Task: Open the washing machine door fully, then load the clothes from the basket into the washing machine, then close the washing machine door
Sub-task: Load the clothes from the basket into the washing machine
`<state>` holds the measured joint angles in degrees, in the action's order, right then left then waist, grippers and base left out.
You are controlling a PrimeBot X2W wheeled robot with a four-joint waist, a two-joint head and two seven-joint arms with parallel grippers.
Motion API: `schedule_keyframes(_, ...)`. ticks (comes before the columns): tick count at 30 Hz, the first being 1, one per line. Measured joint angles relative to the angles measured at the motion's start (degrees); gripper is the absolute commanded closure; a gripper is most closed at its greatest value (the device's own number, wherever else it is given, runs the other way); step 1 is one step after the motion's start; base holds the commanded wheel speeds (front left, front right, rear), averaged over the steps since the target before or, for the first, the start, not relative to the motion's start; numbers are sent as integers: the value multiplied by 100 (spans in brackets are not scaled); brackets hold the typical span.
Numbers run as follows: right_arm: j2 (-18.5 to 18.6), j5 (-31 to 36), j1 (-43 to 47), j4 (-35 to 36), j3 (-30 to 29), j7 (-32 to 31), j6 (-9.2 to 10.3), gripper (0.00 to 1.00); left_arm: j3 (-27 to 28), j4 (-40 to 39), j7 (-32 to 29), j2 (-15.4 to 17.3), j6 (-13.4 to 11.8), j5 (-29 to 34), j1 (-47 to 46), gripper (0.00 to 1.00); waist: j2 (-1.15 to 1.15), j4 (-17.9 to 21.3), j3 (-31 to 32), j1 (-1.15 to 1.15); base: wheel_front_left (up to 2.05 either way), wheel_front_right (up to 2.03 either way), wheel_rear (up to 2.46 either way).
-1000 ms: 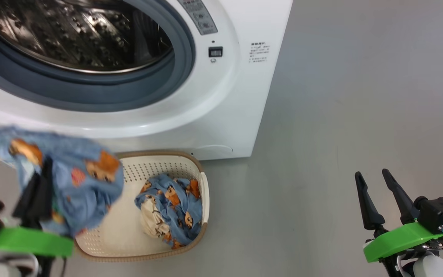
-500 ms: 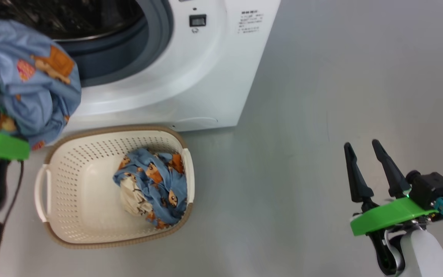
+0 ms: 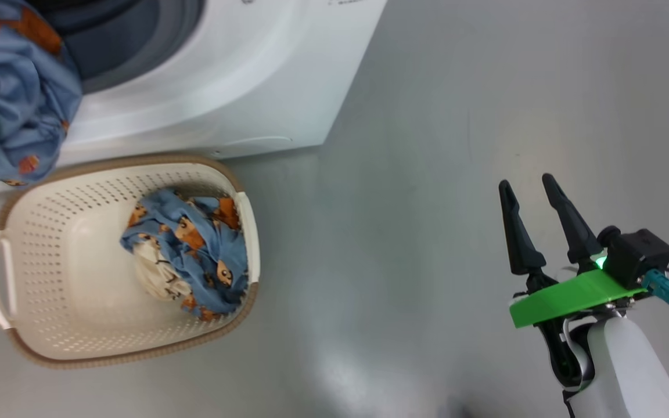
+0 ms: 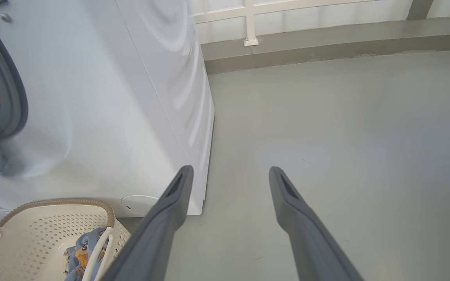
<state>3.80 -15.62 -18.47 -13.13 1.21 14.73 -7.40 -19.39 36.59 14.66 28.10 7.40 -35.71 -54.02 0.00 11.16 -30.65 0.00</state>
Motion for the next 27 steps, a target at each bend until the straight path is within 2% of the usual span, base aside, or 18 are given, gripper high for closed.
schedule_keyframes(9, -46, 0, -221, 37, 194, 0, 0, 0, -815, 972, -2, 211, 0, -510, -994, 100, 0, 290, -358, 0, 0, 0, 0)
schedule_keyframes(13, -51, 0, -275, 52, 208, 0, 0, 0, -831, 995, -2, 265, 0, -525, -1432, 100, 0, 384, -475, 0, 0, 0, 0)
schedule_keyframes(16, -56, 0, -276, 58, 212, 0, 0, 0, -598, 760, -2, 339, 0, -323, -1687, 100, 0, 424, -556, 0, 0, 0, 0)
schedule_keyframes(22, -66, -4, -292, 71, 254, 0, 0, 0, 259, 66, 0, 323, 0, 403, -1784, 100, 0, 478, -659, 0, 0, 0, 0)
schedule_keyframes(25, -68, -12, -317, 74, 324, 0, 0, 0, 659, -227, 4, 246, 0, 745, -1738, 100, 0, 495, -682, 0, 0, 0, 0)
schedule_keyframes(27, -73, -20, -360, 74, 338, 0, -1, 0, 704, -232, 4, 163, 0, 795, -1677, 100, 0, 494, -678, 0, 0, 0, 0)
